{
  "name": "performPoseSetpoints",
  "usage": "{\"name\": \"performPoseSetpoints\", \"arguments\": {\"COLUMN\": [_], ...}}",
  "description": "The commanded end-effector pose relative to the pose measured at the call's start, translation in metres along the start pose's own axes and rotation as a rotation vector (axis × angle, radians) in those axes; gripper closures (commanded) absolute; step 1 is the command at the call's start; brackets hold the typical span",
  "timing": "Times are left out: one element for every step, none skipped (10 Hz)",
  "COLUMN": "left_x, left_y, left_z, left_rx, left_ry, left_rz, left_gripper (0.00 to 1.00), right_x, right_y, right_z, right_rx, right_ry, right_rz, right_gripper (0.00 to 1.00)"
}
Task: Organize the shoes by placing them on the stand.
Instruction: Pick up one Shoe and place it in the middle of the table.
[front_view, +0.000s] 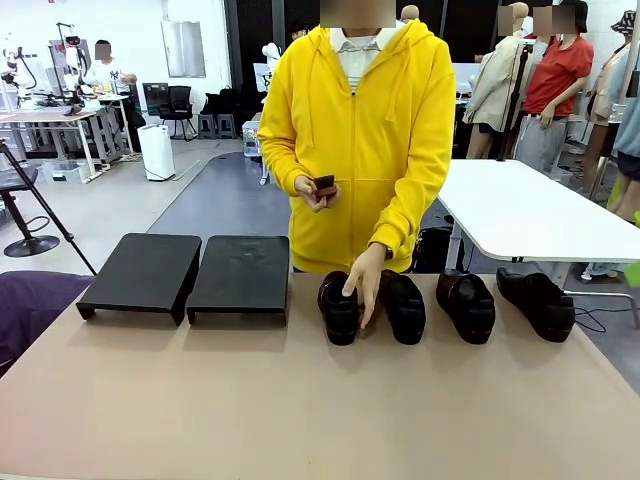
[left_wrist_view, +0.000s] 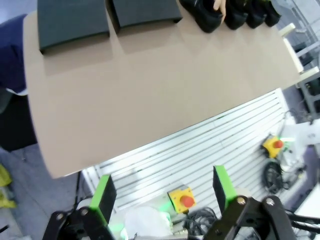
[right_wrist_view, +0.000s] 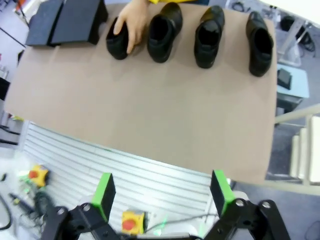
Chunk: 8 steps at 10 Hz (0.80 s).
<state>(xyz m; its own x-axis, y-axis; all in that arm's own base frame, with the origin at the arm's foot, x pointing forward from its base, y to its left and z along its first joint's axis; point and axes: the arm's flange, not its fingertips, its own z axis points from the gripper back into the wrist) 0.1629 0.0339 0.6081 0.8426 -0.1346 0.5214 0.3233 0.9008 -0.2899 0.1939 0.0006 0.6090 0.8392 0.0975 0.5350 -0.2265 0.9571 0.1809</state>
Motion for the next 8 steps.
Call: {"name": "performPoseSetpoints", "arguments": {"left_x": [0.002, 0.002, 0.002, 0.002, 0.002, 0.002, 0.002, 0.002], "left_y": [-0.001, -0.001, -0.001, -0.001, -0.001, -0.001, -0.001, -0.001], "left_z": [0.002, 0.002, 0.002, 0.002, 0.002, 0.002, 0.002, 0.002], "left_rx": [-0.017, -0.017, -0.017, -0.017, -0.017, -0.017, -0.017, -0.017], "left_ry": [-0.001, -0.001, -0.001, -0.001, -0.001, -0.001, -0.001, -0.001], "left_rz": [-0.012, -0.012, -0.012, -0.012, -0.012, -0.012, -0.012, -0.012], "left_gripper": [0.0, 0.0, 0.0, 0.0, 0.0, 0.0, 0.0, 0.0], "right_x": [0.066, 0.084, 0.097, 0.105, 0.112, 0.111, 0.101, 0.086], "right_y": [-0.018, -0.029, -0.04, -0.046, -0.054, -0.058, -0.065, -0.07], "right_z": [-0.053, -0.082, -0.108, -0.13, -0.144, -0.134, -0.11, -0.087], "right_rx": [-0.039, -0.069, -0.046, -0.028, 0.001, 0.015, 0.028, 0.04], "right_ry": [0.021, 0.026, 0.02, 0.011, 0.001, -0.005, -0.013, 0.01], "right_rz": [-0.005, -0.031, -0.031, -0.049, -0.079, -0.076, -0.092, -0.108], "right_gripper": [0.0, 0.0, 0.0, 0.0, 0.0, 0.0, 0.0, 0.0]}}
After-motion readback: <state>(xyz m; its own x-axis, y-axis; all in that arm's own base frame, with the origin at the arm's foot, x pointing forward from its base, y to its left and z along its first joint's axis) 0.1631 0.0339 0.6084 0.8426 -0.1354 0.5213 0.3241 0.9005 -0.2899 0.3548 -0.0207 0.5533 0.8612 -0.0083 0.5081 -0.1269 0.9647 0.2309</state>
